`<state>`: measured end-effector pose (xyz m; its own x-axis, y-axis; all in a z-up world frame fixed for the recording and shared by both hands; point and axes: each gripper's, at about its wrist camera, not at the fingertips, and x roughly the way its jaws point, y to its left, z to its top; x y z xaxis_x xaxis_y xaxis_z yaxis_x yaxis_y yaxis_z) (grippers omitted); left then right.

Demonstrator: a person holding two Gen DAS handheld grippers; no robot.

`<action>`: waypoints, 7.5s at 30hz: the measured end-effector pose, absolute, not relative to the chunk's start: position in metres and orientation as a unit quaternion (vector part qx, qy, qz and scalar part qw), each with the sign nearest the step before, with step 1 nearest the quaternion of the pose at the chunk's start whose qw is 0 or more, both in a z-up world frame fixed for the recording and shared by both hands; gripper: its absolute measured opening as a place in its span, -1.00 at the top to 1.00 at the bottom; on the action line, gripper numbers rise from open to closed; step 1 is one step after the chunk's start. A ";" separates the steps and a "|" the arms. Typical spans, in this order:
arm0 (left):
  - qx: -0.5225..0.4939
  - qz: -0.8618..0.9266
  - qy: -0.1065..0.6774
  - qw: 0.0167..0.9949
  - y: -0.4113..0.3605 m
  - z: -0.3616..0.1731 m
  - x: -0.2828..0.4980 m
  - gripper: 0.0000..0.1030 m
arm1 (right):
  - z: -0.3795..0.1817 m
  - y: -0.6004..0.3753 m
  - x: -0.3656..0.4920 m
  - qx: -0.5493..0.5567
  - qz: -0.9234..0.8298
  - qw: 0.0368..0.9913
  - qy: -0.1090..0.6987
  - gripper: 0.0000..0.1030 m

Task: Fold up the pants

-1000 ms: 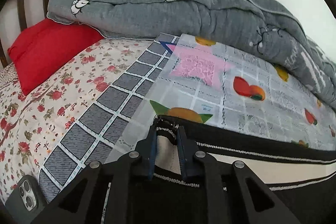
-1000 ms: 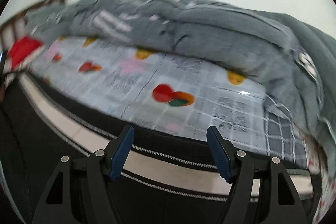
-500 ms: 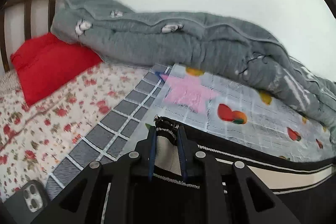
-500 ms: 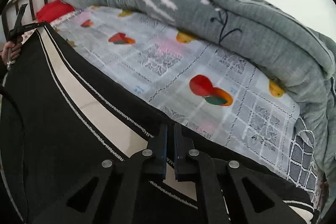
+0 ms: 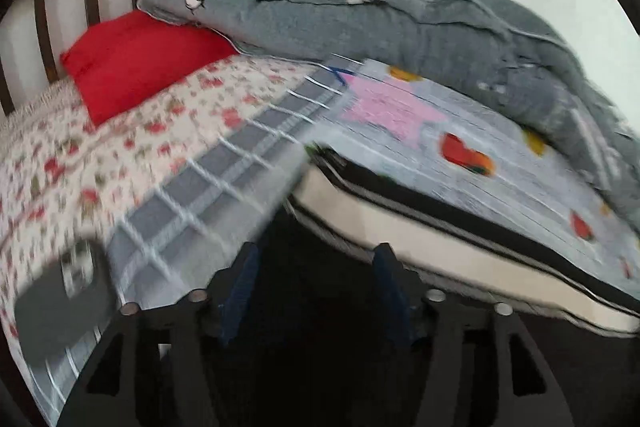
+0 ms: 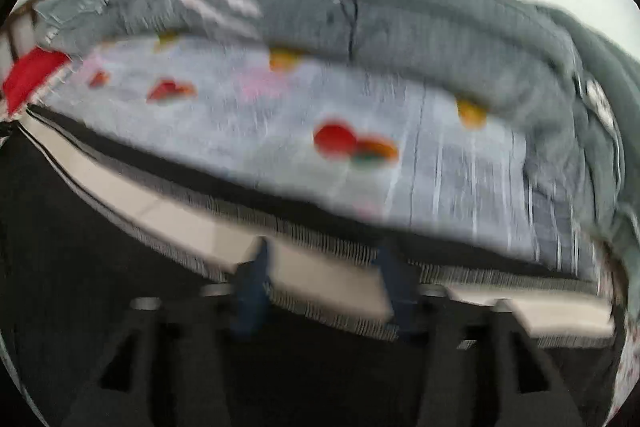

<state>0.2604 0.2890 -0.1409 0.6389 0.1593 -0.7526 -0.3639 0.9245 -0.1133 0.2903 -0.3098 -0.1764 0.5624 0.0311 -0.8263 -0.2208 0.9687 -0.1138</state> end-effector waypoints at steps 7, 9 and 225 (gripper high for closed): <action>-0.168 0.063 0.395 0.901 0.243 -0.138 0.173 -0.29 | -0.166 -0.334 0.233 0.065 0.043 0.882 0.464 -0.08; -0.186 0.063 0.392 0.899 0.236 -0.145 0.146 -0.30 | -0.164 -0.335 0.211 0.087 0.038 0.889 0.449 -0.22; -0.236 -0.104 0.387 0.886 0.252 -0.185 0.117 -0.11 | -0.176 -0.392 0.106 0.067 -0.039 0.915 0.396 -0.12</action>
<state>0.1171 0.2521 -0.1848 0.6797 -0.3663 -0.6355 0.0015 0.8671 -0.4981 0.1058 -0.3916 -0.1764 0.6839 -0.0179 -0.7293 0.1245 0.9879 0.0925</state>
